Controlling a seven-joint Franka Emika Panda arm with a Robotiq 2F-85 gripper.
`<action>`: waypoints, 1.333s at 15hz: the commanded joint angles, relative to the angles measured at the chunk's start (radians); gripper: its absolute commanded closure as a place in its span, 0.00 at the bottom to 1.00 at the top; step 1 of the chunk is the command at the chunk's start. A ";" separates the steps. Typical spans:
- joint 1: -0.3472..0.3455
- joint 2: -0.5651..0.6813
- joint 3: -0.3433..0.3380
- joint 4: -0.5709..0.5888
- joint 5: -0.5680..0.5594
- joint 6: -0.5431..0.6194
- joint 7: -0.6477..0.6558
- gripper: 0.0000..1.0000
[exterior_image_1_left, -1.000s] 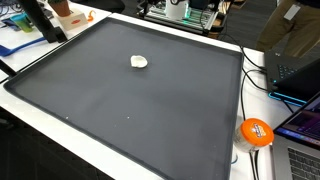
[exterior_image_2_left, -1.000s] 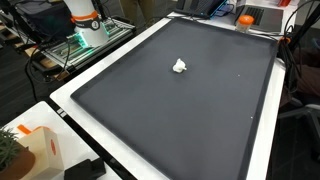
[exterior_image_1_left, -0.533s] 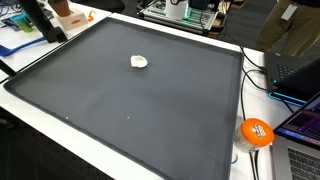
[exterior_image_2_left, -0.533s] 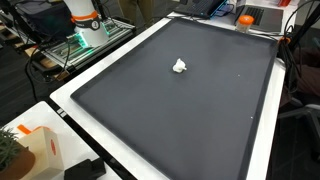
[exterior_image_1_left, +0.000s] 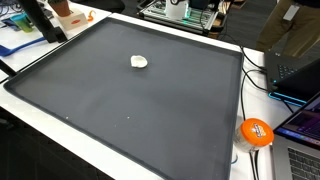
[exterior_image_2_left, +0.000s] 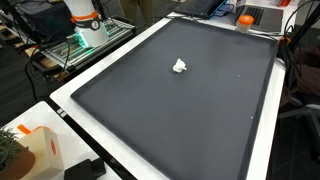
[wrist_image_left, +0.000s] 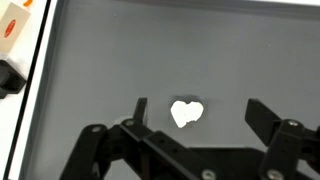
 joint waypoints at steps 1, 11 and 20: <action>-0.022 0.201 0.007 0.250 0.106 -0.182 -0.044 0.00; 0.011 0.219 -0.019 0.186 0.076 -0.004 0.108 0.00; 0.070 0.428 -0.066 0.304 -0.061 0.042 0.213 0.00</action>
